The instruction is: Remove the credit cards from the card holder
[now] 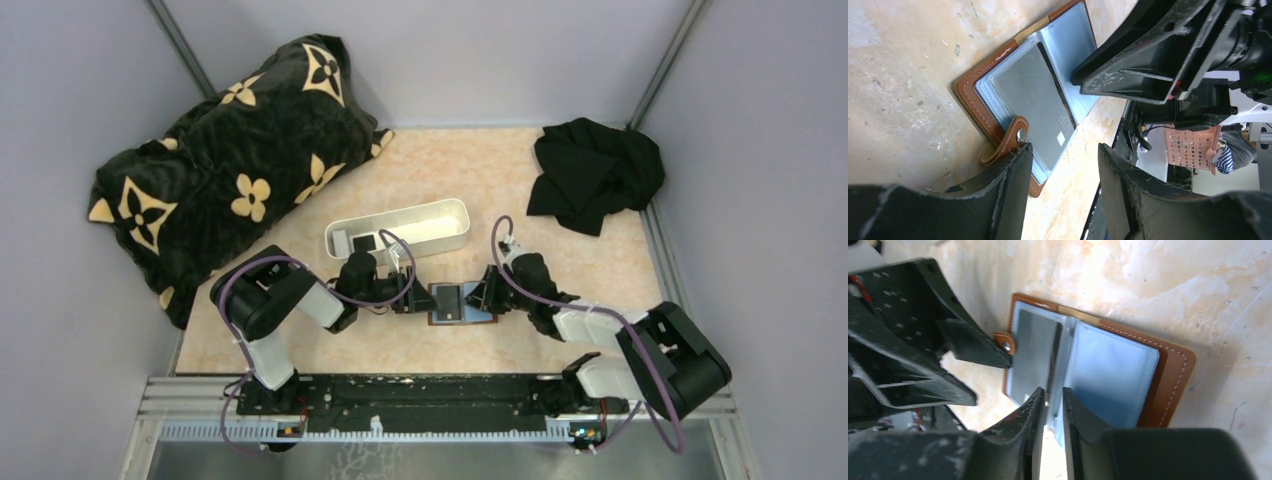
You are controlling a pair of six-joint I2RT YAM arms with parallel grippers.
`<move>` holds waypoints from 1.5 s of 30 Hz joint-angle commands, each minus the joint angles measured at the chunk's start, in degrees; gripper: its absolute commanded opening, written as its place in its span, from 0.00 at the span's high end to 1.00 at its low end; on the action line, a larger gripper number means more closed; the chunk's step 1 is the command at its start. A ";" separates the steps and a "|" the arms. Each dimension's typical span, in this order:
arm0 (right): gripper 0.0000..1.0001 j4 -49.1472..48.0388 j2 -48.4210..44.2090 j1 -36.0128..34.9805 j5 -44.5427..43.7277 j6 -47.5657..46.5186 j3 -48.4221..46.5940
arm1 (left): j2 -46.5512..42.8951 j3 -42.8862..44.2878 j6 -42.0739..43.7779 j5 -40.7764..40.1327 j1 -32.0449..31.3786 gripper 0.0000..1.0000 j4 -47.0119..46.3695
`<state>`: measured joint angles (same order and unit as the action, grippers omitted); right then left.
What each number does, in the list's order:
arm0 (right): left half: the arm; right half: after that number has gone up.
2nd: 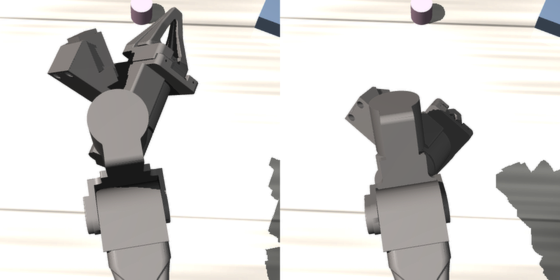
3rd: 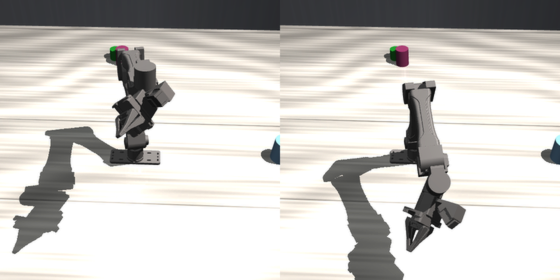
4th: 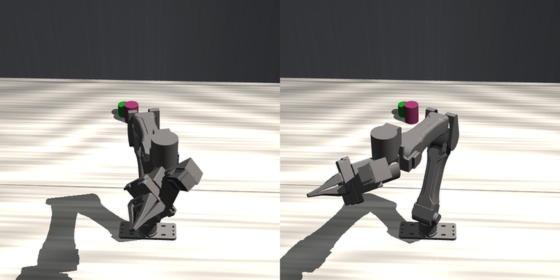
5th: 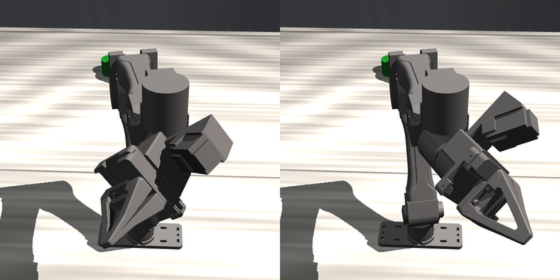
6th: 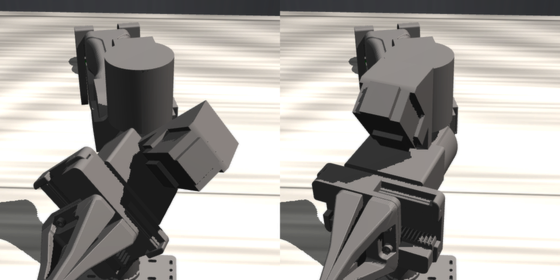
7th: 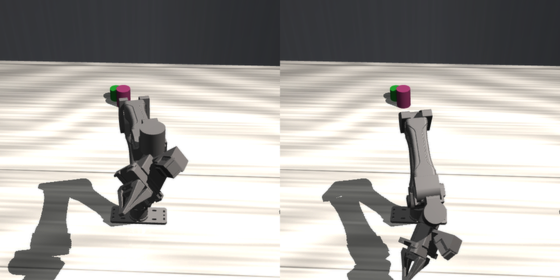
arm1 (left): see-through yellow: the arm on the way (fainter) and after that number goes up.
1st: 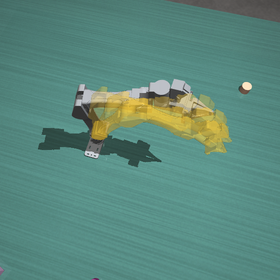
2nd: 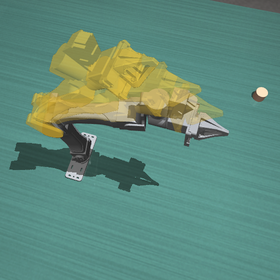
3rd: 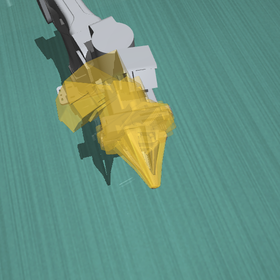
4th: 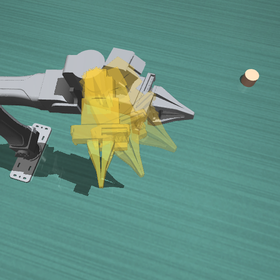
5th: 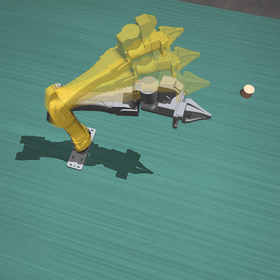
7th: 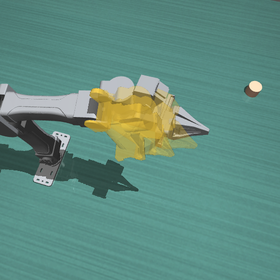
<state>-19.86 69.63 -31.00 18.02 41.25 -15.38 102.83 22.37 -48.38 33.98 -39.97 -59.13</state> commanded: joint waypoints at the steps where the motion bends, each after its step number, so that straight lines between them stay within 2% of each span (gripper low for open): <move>1: 0.68 -7.24 5.97 0.31 2.66 -0.84 0.37 | 0.30 -0.52 0.33 0.15 0.41 0.41 2.29; 2: 0.58 -10.66 7.65 0.31 3.10 -0.34 0.88 | 0.20 -0.57 0.23 0.35 0.41 0.42 2.22; 3: 0.53 -13.83 9.09 0.40 4.13 0.20 1.53 | -0.03 -0.64 0.17 0.53 0.41 0.41 2.21; 5: 0.52 -19.41 11.70 0.55 5.53 1.53 2.72 | -0.36 -0.67 0.21 0.57 0.50 0.41 2.45; 7: 0.55 -24.68 13.84 0.51 6.97 2.69 3.70 | -0.69 -0.66 0.38 0.65 0.50 0.41 3.07; 9: 0.61 -28.17 15.58 0.51 7.55 3.73 4.20 | -0.77 -0.47 0.60 0.66 0.59 0.41 3.63; 16: 0.75 -31.79 18.43 0.51 9.49 4.34 4.67 | -0.38 -0.03 0.50 0.70 0.68 0.42 3.75; 19: 0.85 -33.31 18.72 0.51 10.30 4.60 5.45 | -0.06 0.01 0.47 0.66 0.68 0.41 3.70; 21: 0.86 -35.62 19.44 0.51 11.63 5.39 6.12 | 0.11 0.02 0.27 0.78 0.68 0.41 3.35; 27: 0.87 -50.84 27.42 0.51 15.46 10.31 7.87 | 0.27 0.03 -0.29 0.83 0.68 0.42 2.74; 34: 0.86 -78.69 42.35 0.46 17.89 19.78 11.18 | 0.00 -0.03 -0.13 0.69 0.68 0.41 3.21; 39: 0.87 -78.92 41.72 -0.89 16.01 18.67 12.22 | 0.01 -0.05 -0.13 0.82 0.68 0.42 3.06; 41: 1.00 -78.66 41.23 -0.90 16.04 18.61 12.26 | -0.10 0.10 0.01 0.74 0.68 0.41 3.38; 45: 1.00 -78.90 41.40 -0.90 16.41 18.72 12.20 | -0.24 0.21 0.11 0.74 0.68 0.42 3.51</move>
<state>-89.30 111.09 -29.50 27.97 59.18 -3.36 102.30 22.35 -49.50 36.69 -38.85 -57.17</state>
